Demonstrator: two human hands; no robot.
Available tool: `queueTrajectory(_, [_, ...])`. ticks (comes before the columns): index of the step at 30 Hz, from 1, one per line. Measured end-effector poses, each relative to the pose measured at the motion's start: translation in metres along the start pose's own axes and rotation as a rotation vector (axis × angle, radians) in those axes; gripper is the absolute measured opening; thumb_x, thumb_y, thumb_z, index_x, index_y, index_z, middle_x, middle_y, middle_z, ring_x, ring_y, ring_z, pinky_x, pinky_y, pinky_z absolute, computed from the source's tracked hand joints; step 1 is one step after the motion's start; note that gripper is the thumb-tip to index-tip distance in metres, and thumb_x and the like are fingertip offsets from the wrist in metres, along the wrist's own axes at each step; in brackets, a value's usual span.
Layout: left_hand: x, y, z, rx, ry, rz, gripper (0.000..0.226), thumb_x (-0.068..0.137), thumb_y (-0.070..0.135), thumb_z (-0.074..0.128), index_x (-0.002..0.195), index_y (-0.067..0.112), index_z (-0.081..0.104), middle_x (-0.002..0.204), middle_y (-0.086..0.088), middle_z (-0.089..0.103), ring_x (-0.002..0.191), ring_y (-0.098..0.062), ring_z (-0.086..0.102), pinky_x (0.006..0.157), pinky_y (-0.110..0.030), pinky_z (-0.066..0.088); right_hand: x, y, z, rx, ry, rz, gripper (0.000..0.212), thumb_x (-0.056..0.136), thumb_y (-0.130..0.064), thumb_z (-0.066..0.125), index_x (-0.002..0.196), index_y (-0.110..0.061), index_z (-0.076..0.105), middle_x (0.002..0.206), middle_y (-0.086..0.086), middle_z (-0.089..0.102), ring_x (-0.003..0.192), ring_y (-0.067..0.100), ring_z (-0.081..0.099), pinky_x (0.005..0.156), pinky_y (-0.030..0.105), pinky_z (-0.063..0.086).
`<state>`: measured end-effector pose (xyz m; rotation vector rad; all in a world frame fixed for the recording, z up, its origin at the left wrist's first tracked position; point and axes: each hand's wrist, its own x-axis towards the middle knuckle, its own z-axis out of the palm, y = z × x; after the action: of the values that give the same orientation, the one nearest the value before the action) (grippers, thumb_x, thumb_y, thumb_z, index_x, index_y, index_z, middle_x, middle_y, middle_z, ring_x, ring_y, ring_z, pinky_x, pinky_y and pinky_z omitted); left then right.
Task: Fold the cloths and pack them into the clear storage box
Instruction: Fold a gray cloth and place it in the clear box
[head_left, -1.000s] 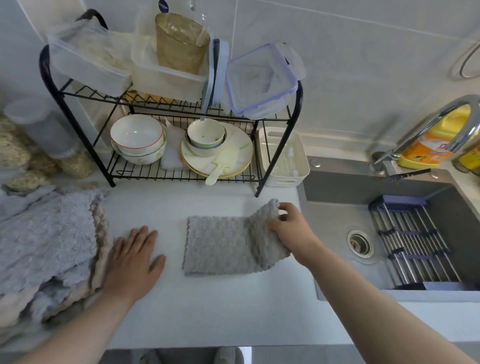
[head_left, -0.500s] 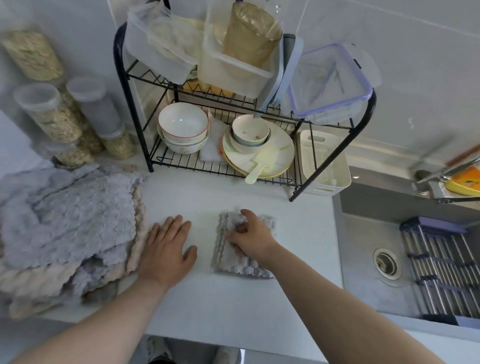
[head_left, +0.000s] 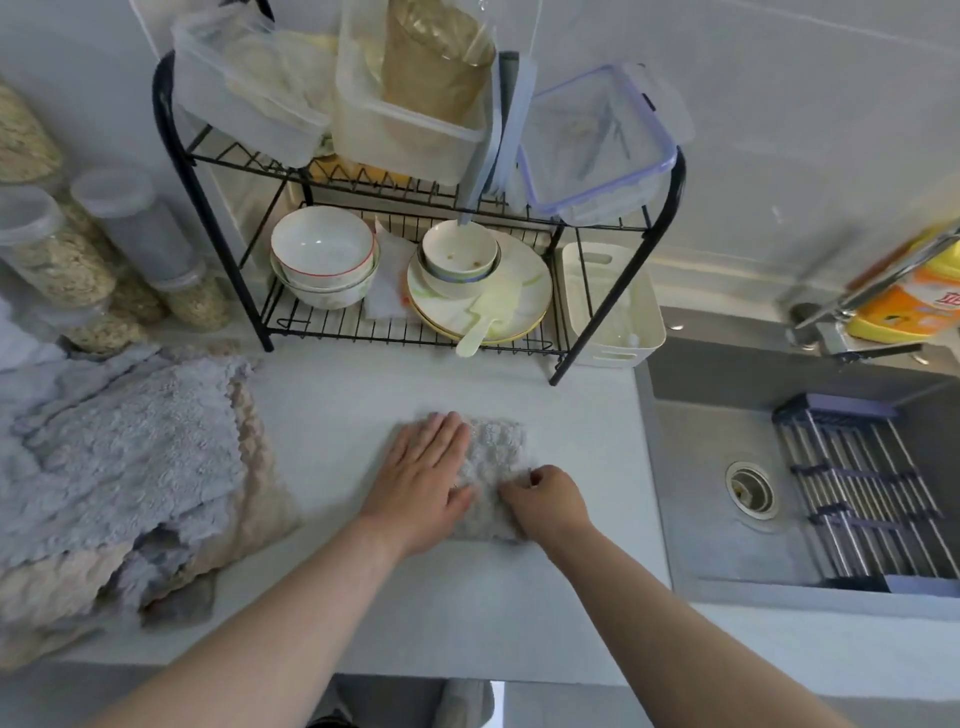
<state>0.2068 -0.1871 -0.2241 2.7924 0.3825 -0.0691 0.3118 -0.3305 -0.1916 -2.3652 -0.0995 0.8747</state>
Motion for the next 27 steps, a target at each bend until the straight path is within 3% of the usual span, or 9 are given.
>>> queueTrajectory(3, [-0.003,-0.004,0.010,0.056,-0.171,-0.129,0.088,0.077,0.065,-0.003,0.153,0.020,-0.007,0.162,0.001,-0.014,0.147,-0.018,-0.018,0.120,-0.038,-0.010,-0.001,0.001,-0.006,0.200,-0.072,0.048,0.011,0.076,-0.013,0.066,0.072,-0.009,0.057,0.068,0.008,0.058,0.060,0.023,0.054,0.053,0.030,0.043])
queueTrajectory(5, [-0.004,-0.001,0.003,0.012,-0.189,-0.165,0.090,0.077,0.067,0.002,0.154,0.020,-0.004,0.162,0.002,-0.012,0.148,-0.019,-0.015,0.120,-0.039,-0.006,-0.004,-0.001,-0.015,0.250,-0.100,-0.016,0.007,0.077,-0.009,0.061,0.080,-0.011,0.055,0.077,0.007,0.057,0.066,0.023,0.053,0.052,0.031,0.044])
queueTrajectory(9, [0.002,0.020,-0.039,-0.382,0.048,-0.200,0.095,0.084,0.046,0.064,0.154,0.018,0.006,0.158,0.010,0.000,0.147,-0.009,-0.002,0.118,-0.026,0.006,-0.022,-0.011,-0.058,0.210,-0.203,-0.253,0.013,0.077,-0.006,0.058,0.084,-0.012,0.049,0.078,0.001,0.051,0.067,0.017,0.046,0.054,0.028,0.038])
queueTrajectory(12, [0.005,0.039,-0.094,-0.831,-0.127,-0.172,0.077,0.076,0.019,0.079,0.143,0.023,0.041,0.148,0.012,0.038,0.137,-0.003,0.035,0.110,-0.025,0.029,-0.044,-0.027,-0.099,0.127,-0.337,-0.386,0.019,0.075,-0.001,0.060,0.083,-0.018,0.054,0.069,-0.007,0.051,0.059,0.010,0.045,0.049,0.021,0.034])
queueTrajectory(15, [-0.001,0.048,-0.136,-1.129,-0.314,-0.152,0.039,0.069,0.012,0.076,0.108,0.008,0.068,0.108,-0.009,0.073,0.106,-0.026,0.067,0.091,-0.039,0.054,-0.061,-0.044,-0.129,0.213,-0.424,-0.416,0.024,0.075,0.000,0.067,0.085,-0.020,0.059,0.073,-0.003,0.057,0.061,0.009,0.052,0.057,0.020,0.042])
queueTrajectory(19, [-0.011,0.052,-0.161,-1.489,-0.309,-0.206,0.052,0.061,0.015,0.077,0.110,0.001,0.065,0.111,-0.023,0.069,0.102,-0.040,0.067,0.077,-0.044,0.058,-0.070,-0.048,-0.136,0.731,-0.437,-0.281,0.030,0.077,-0.030,0.071,0.102,-0.015,0.068,0.103,0.019,0.065,0.093,0.033,0.060,0.088,0.044,0.045])
queueTrajectory(21, [-0.014,0.055,-0.168,-1.607,-0.263,-0.214,0.054,0.066,0.013,0.076,0.116,-0.001,0.061,0.115,-0.025,0.066,0.105,-0.043,0.065,0.077,-0.046,0.057,-0.078,-0.045,-0.127,0.744,-0.467,-0.232,0.039,0.082,-0.037,0.062,0.112,-0.012,0.067,0.114,0.014,0.069,0.103,0.031,0.064,0.099,0.046,0.047])
queueTrajectory(25, [-0.018,0.045,-0.181,-1.581,-0.287,-0.220,0.076,0.060,0.025,0.088,0.125,0.006,0.055,0.121,-0.018,0.066,0.110,-0.037,0.064,0.086,-0.049,0.055,-0.093,-0.048,-0.108,0.754,-0.419,-0.232,0.032,0.085,-0.004,0.059,0.117,-0.009,0.062,0.114,0.016,0.070,0.103,0.035,0.067,0.092,0.053,0.052])
queueTrajectory(27, [-0.022,0.033,-0.184,-1.538,-0.357,-0.218,0.062,0.067,0.019,0.080,0.124,0.013,0.056,0.121,-0.013,0.067,0.110,-0.033,0.065,0.090,-0.052,0.052,-0.098,-0.053,-0.101,0.821,-0.368,-0.253,0.035,0.085,0.001,0.056,0.118,-0.010,0.060,0.114,0.020,0.068,0.105,0.041,0.065,0.092,0.059,0.050])
